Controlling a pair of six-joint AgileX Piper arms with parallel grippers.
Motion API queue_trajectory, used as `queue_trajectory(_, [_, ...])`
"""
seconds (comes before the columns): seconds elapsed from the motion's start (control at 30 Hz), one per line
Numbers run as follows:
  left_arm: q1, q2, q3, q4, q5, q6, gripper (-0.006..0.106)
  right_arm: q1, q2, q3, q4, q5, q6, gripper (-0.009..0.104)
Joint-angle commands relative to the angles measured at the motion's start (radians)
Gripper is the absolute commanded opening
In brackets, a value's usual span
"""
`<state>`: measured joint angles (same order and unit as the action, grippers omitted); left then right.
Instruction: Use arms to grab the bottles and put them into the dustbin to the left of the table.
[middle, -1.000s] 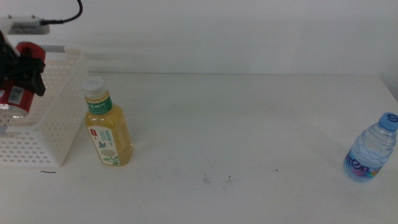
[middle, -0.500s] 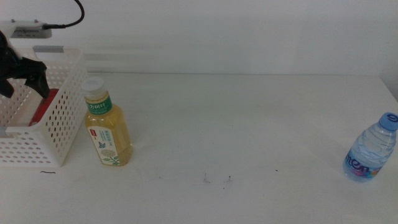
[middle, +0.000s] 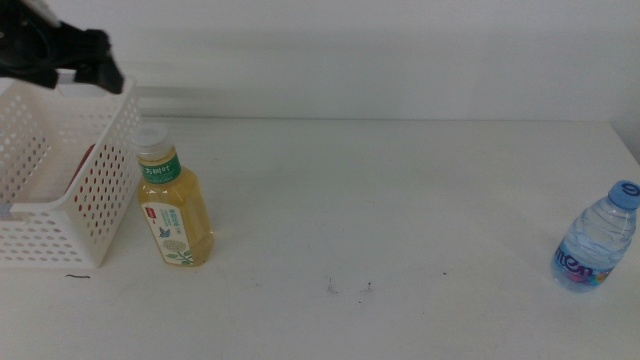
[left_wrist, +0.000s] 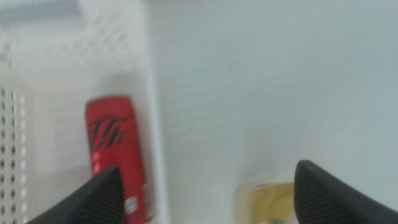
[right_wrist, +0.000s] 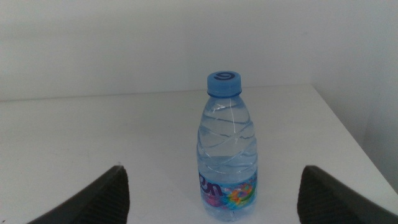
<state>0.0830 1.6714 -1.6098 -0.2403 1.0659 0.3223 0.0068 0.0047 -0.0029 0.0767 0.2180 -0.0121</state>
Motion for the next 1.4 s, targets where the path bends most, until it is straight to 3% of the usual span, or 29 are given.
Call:
queue_trajectory(0.0, [-0.057,-0.133,0.113,-0.005,-0.128,-0.006,0.094,-0.008,-0.005,0.003,-0.007,-0.008,-0.006,0.085])
queue_trajectory(0.17, [-0.198,-0.348,0.336,-0.007,-0.34,-0.041,0.094,-0.008,-0.005,0.003,-0.007,-0.008,-0.006,0.085])
queue_trajectory(0.4, [-0.291,-0.554,0.549,-0.029,-0.426,-0.055,0.094,-0.008,-0.005,0.003,-0.007,-0.008,-0.006,0.085])
queue_trajectory(0.7, [-0.313,-0.788,0.741,-0.048,-0.484,-0.055,0.094,-0.008,-0.005,0.003,-0.007,-0.008,-0.006,0.085])
queue_trajectory(1.13, [-0.313,-0.98,1.167,-0.06,-0.972,-0.119,0.094,-0.008,-0.005,0.003,-0.007,-0.008,-0.006,0.085])
queue_trajectory(1.37, [-0.313,-0.98,1.342,0.066,-1.035,-0.22,0.094,-0.008,-0.005,0.003,-0.007,-0.008,-0.006,0.085])
